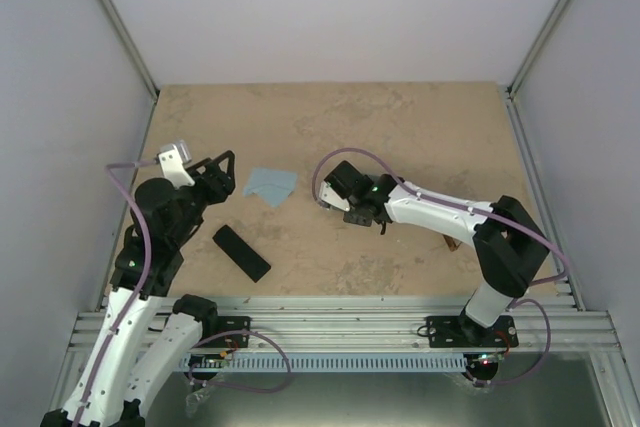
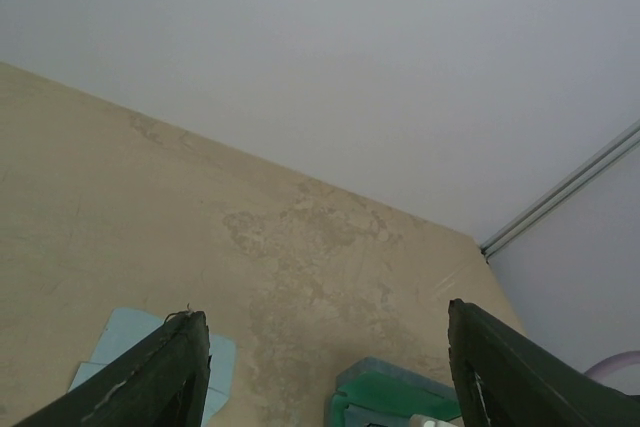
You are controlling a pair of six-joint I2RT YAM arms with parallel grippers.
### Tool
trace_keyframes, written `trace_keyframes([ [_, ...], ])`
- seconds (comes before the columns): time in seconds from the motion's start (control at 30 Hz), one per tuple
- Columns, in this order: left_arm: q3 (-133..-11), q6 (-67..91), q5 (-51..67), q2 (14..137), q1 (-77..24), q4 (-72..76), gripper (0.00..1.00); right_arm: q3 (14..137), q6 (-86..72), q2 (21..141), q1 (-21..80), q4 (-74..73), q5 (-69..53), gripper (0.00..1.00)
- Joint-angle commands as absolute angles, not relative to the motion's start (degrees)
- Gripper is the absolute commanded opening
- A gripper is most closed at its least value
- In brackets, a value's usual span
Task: Organize the sunglasses
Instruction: Place the sunglasses in the sunglasses case.
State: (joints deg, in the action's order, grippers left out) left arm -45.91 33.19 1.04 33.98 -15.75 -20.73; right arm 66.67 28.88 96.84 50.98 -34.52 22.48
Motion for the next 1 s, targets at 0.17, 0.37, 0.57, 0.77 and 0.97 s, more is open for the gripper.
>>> trace_keyframes([
  [0.17,-44.6,33.2,1.5,34.6,-15.8,-19.8,0.67,66.5,27.1,99.7,49.4,-36.8,21.4,0.0],
  [0.37,-44.2,33.0,1.7,35.1,-15.8,-19.7,0.67,67.5,25.4,101.1,48.3,-38.6,20.5,0.0],
  [0.57,-44.1,32.8,1.8,35.4,-15.8,-19.7,0.67,68.8,23.6,102.6,47.1,-40.7,19.5,0.0],
  [0.77,-43.9,32.6,1.8,35.5,-15.8,-19.9,0.67,70.4,23.4,104.3,46.6,-42.2,17.2,0.01],
  [0.97,-43.8,32.6,1.8,35.5,-15.8,-19.9,0.67,72.3,23.7,105.2,45.7,-42.9,15.8,0.02],
])
